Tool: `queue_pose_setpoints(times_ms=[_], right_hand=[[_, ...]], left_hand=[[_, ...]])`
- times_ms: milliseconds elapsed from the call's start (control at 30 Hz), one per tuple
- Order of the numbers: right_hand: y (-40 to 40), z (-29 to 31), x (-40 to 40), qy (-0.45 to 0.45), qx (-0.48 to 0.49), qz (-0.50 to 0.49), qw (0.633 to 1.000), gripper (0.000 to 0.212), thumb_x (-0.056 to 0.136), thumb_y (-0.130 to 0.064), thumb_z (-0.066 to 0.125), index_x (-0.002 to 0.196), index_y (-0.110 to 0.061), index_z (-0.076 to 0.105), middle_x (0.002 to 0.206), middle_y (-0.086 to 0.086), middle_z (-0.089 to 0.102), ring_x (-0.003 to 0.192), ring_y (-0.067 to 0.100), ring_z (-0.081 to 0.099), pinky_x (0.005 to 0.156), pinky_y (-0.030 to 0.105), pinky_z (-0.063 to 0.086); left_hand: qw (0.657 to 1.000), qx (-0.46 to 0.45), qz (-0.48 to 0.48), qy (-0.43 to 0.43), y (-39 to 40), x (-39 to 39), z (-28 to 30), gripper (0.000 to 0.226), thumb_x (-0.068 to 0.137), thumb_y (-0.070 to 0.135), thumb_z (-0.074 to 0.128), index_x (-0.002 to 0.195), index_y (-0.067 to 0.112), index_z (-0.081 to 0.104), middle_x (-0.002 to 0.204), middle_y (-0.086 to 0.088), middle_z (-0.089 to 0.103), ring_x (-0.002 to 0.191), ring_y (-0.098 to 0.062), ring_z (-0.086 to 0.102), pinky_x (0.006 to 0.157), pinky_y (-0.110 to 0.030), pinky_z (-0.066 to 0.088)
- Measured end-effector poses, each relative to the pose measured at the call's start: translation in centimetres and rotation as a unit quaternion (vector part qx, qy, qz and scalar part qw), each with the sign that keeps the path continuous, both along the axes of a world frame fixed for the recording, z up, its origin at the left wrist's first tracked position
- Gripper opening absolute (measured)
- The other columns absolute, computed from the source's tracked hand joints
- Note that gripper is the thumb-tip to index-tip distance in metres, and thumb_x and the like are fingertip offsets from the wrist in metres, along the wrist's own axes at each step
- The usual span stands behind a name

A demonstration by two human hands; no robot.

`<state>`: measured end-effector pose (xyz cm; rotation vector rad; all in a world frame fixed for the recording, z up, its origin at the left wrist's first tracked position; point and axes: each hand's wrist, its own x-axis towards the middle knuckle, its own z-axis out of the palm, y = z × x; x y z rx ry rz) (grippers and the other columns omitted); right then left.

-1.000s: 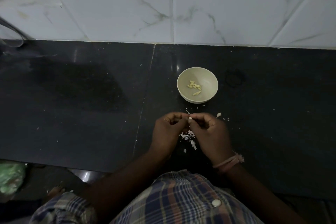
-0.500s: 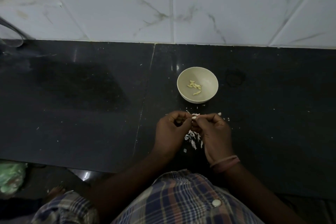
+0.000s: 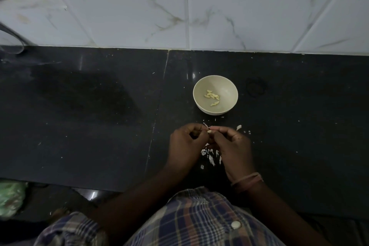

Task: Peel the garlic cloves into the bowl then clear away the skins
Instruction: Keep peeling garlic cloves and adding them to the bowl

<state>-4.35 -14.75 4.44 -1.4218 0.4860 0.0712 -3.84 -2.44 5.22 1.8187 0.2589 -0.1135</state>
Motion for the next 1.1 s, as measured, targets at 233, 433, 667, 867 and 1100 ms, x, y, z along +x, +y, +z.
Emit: queue_pose_setpoints(times_ms=[233, 433, 667, 867, 1100], right_hand=[[-0.8, -1.0, -0.2, -0.065, -0.175, 0.091, 0.978, 0.017, 0.095, -0.014, 0.069, 0.109, -0.016, 0.078, 0.103, -0.006, 0.077, 0.101, 0.009, 0.071, 0.092, 0.034, 0.057], [-0.5, -0.7, 0.0, -0.028, -0.025, 0.033, 0.999, 0.014, 0.094, -0.005, 0.067, 0.104, -0.008, 0.077, 0.092, 0.0, 0.079, 0.087, 0.011, 0.074, 0.074, 0.019, 0.057], [-0.1, -0.7, 0.2, 0.028, 0.16, 0.018, 0.987, 0.015, 0.098, -0.002, 0.058, 0.106, -0.003, 0.071, 0.076, 0.004, 0.064, 0.066, 0.01, 0.054, 0.059, 0.022, 0.045], [-0.1, -0.1, 0.1, 0.008, 0.182, 0.014, 0.983, 0.021, 0.097, 0.004, 0.055, 0.113, -0.001, 0.068, 0.073, 0.005, 0.065, 0.063, 0.012, 0.055, 0.056, 0.021, 0.046], [-0.3, 0.3, 0.2, -0.008, 0.184, -0.002, 0.983, 0.02, 0.097, 0.007, 0.054, 0.111, -0.001, 0.066, 0.076, 0.011, 0.068, 0.065, 0.016, 0.06, 0.057, 0.023, 0.05]], left_hand=[[0.987, -0.141, 0.005, 0.083, 0.2, 0.1, -0.3, 0.012, 0.094, 0.017, 0.067, 0.094, 0.016, 0.079, 0.084, -0.009, 0.077, 0.076, -0.023, 0.072, 0.077, -0.04, 0.057], [0.953, -0.266, 0.04, 0.141, -0.1, 0.3, -1.4, 0.013, 0.096, 0.01, 0.064, 0.094, 0.006, 0.076, 0.084, -0.011, 0.07, 0.075, -0.018, 0.062, 0.073, -0.034, 0.053], [0.982, -0.046, 0.033, 0.18, 0.7, 0.1, -1.9, 0.039, 0.106, 0.034, 0.049, 0.075, 0.014, 0.064, 0.059, -0.002, 0.063, 0.048, -0.013, 0.05, 0.047, -0.022, 0.036], [0.986, -0.072, 0.025, 0.146, 0.4, 0.4, -1.7, 0.011, 0.096, 0.001, 0.061, 0.097, 0.007, 0.07, 0.083, -0.01, 0.076, 0.067, -0.021, 0.074, 0.061, -0.03, 0.059], [0.986, -0.075, 0.039, 0.142, 0.6, 0.5, -1.2, 0.02, 0.093, 0.021, 0.074, 0.079, 0.007, 0.074, 0.067, -0.011, 0.072, 0.056, -0.016, 0.066, 0.052, -0.027, 0.053]])
